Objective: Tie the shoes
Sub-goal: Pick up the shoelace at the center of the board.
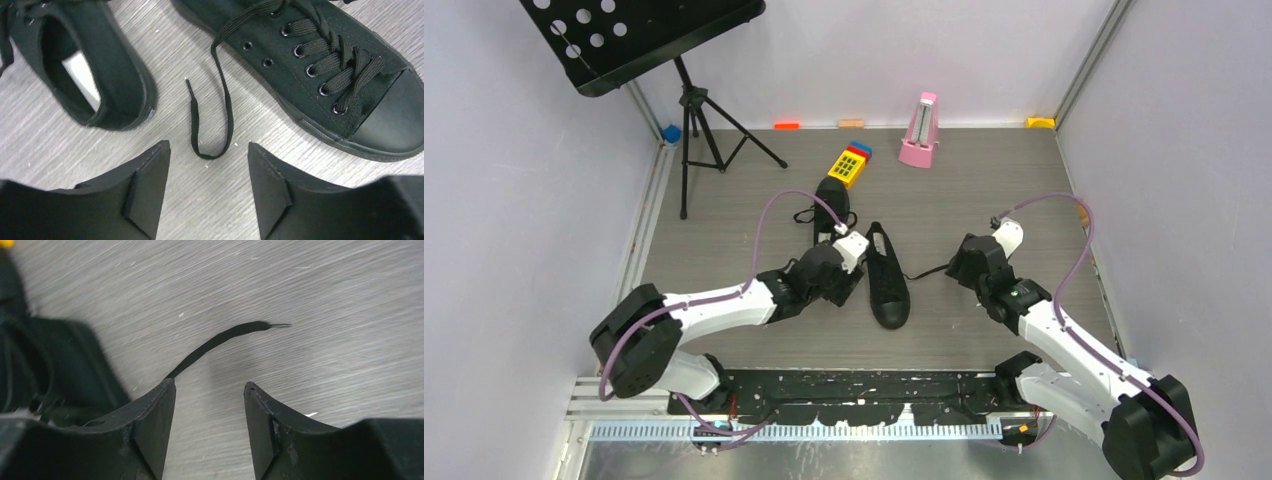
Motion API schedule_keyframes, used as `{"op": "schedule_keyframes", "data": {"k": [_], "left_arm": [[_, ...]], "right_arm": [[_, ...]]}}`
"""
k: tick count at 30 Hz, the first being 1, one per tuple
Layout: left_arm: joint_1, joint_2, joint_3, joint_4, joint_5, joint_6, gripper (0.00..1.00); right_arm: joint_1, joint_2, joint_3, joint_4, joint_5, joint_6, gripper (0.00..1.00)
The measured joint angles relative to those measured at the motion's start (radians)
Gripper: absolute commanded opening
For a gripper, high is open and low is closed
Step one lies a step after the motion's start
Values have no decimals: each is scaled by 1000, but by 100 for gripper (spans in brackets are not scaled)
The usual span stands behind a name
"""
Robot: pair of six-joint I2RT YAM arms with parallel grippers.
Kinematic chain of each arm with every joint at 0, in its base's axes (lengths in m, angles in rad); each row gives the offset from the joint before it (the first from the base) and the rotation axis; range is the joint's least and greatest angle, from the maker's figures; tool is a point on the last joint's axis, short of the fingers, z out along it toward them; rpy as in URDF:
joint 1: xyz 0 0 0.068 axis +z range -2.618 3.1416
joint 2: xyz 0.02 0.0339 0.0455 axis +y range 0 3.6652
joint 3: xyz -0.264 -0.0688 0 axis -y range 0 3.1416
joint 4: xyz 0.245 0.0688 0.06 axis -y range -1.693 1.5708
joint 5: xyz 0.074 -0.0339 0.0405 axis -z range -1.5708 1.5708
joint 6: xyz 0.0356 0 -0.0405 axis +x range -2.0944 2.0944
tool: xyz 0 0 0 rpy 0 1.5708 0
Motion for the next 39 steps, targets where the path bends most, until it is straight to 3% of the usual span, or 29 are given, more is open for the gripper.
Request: {"op": "schedule_keyframes", "data": {"k": [4, 11, 17, 31, 33, 35, 39], "left_arm": [[25, -70, -27, -3, 15, 2, 68], [62, -15, 90, -60, 140, 34, 54], [90, 203, 325, -166, 206, 42, 52], [150, 392, 398, -262, 304, 21, 33], [150, 413, 402, -261, 317, 21, 22], [150, 415, 406, -257, 332, 14, 1], [150, 420, 398, -239, 336, -2, 0]], "right_arm": [[0, -26, 5, -1, -167, -42, 64], [0, -33, 11, -18, -327, -110, 65], [0, -18, 58, -27, -348, -156, 65], [0, 44, 108, -26, -349, -209, 65], [0, 69, 118, -21, -359, -222, 65], [0, 101, 124, -6, -378, -230, 64], [0, 151, 121, 16, -418, -229, 61]]}}
